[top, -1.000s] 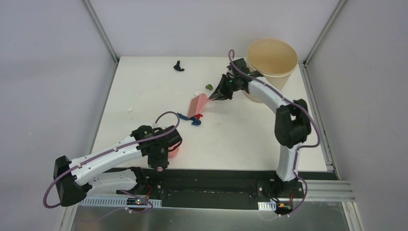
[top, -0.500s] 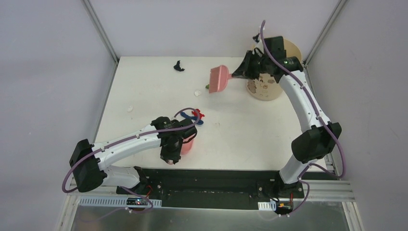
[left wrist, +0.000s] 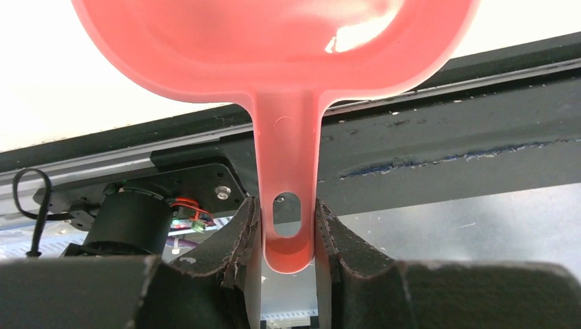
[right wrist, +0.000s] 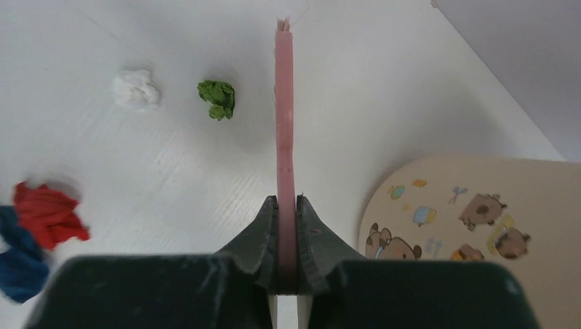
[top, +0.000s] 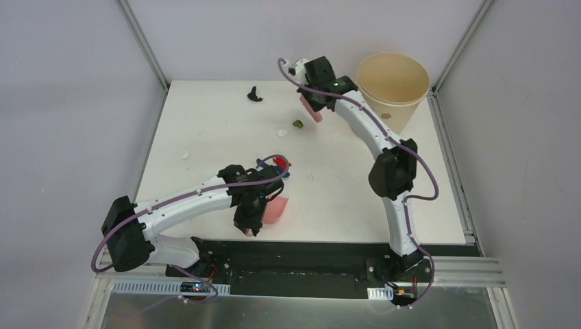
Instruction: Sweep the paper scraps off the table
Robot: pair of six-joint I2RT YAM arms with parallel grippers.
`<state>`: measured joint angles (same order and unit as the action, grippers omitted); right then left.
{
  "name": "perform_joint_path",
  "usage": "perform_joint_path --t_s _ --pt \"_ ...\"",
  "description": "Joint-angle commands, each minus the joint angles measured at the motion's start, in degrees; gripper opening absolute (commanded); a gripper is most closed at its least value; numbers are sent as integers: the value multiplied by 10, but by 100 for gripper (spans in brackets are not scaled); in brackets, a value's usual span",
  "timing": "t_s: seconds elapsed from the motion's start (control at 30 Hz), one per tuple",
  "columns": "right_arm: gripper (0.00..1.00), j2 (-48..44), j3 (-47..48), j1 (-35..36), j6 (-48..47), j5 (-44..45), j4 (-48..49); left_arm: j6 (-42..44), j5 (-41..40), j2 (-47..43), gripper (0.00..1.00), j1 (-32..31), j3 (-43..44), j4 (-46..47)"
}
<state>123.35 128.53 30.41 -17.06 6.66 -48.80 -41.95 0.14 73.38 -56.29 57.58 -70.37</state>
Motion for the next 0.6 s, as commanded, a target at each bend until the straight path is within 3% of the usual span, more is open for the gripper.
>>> perform_joint_path --t_s 0.0,0.23,0.57 --pt "0 18 13 21 -145 150 100 11 40 5 0 -4 18 24" --pt "0 35 -53 69 -263 217 227 4 36 16 0 -5 2 33" --pt "0 -8 -147 110 -294 99 259 -15 46 8 0 -4 -13 32"
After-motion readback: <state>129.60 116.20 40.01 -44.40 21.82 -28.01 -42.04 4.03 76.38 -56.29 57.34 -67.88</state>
